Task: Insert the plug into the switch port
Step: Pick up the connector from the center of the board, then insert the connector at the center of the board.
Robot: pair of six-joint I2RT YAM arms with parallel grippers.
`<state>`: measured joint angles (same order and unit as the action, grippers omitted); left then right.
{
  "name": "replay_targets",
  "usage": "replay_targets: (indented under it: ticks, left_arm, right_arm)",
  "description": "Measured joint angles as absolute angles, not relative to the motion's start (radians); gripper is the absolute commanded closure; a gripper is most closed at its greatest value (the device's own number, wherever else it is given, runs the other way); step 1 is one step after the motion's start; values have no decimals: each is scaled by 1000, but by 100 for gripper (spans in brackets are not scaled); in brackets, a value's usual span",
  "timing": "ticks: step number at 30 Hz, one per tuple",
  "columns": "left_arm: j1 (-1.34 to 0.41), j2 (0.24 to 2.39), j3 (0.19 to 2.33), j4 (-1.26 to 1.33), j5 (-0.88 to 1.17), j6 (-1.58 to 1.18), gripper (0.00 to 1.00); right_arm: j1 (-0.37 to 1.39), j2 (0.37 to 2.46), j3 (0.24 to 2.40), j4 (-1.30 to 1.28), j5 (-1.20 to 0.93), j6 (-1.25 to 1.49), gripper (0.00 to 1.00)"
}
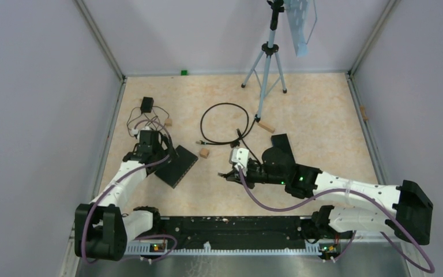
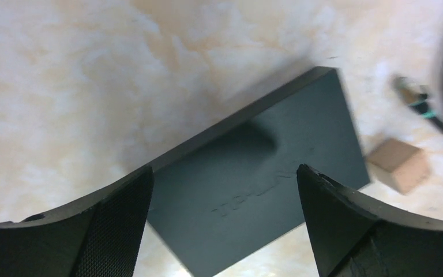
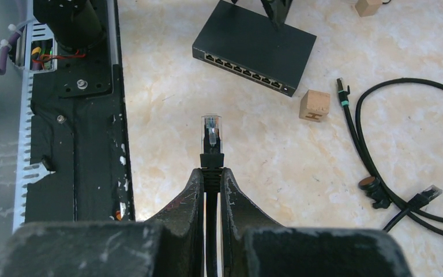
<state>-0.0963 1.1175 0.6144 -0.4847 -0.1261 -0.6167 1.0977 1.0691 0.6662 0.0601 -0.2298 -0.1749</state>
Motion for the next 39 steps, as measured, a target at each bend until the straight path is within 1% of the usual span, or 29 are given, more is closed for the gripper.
replay_targets:
  ticks: [4, 10, 16, 19, 22, 32, 35, 39]
  left_arm:
    - [-83, 1114, 554, -374, -95, -603, 4]
    - [-78, 1133, 514, -349, -79, -599, 6]
    - [-78, 1142, 516, -335, -55, -576, 15]
    - [-77, 1144, 512, -327, 4, -564, 20]
    - [-83, 1135, 485, -288, 85, -555, 23]
    - [-191, 1055, 371, -131, 210, -590, 26]
    - [-217, 1080, 363, -71, 233, -591, 26]
    - [-264, 1166, 389, 12, 258, -574, 26]
  right_arm:
    - [1098, 1076, 665, 70, -235, -173, 100]
    - [1098, 1085, 661, 89, -243, -172, 100]
    - [1098, 1097, 661, 90, -256, -171, 100]
    - [1098, 1099, 661, 90, -257, -167, 100]
    - [1098, 1101, 651, 109, -256, -155, 100]
    - [1098, 1101, 522, 196, -206, -93, 100]
    - [1098, 1104, 497, 220, -196, -77, 100]
    - [1098, 1121, 448, 286, -166, -65, 100]
